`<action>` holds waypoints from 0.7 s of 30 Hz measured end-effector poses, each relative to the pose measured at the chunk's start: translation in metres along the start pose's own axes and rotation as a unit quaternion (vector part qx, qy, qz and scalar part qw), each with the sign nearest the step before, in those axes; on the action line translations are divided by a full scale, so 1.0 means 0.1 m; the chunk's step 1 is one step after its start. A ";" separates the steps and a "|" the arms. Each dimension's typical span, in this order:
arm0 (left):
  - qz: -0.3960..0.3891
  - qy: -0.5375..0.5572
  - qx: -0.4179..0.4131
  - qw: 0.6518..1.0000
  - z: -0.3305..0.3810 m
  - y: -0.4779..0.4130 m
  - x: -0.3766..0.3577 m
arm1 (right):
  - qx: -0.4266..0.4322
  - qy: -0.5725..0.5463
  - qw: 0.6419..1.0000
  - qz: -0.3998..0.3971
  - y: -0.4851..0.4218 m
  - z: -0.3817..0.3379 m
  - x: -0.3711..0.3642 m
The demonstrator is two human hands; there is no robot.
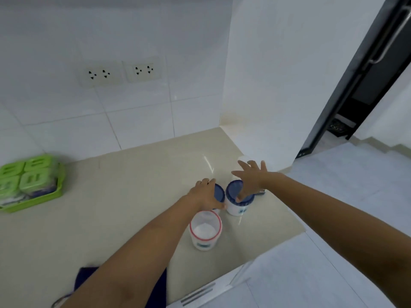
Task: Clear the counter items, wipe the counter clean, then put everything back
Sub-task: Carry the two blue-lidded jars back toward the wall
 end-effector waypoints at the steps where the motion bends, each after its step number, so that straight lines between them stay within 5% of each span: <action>1: 0.015 -0.011 0.002 1.000 0.00 0.01 -0.01 | 0.001 0.017 1.000 0.004 0.01 -0.02 -0.04; 9: 0.086 0.059 0.065 0.992 -0.22 0.04 0.08 | -0.012 0.070 0.997 -0.017 0.03 -0.03 -0.15; 21: 0.084 0.195 0.122 0.969 -0.79 0.15 0.49 | 0.032 0.039 0.997 0.066 -0.15 -0.51 0.16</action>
Point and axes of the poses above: each hand's wrist, its own y-axis away from the middle knuckle, its own x-axis out of the back of the hand, z = x × y, the point moved 6 cm from there along -y, towards the middle knuckle, and after that the axes turned 5 degrees about x, right-handed, at the moved point
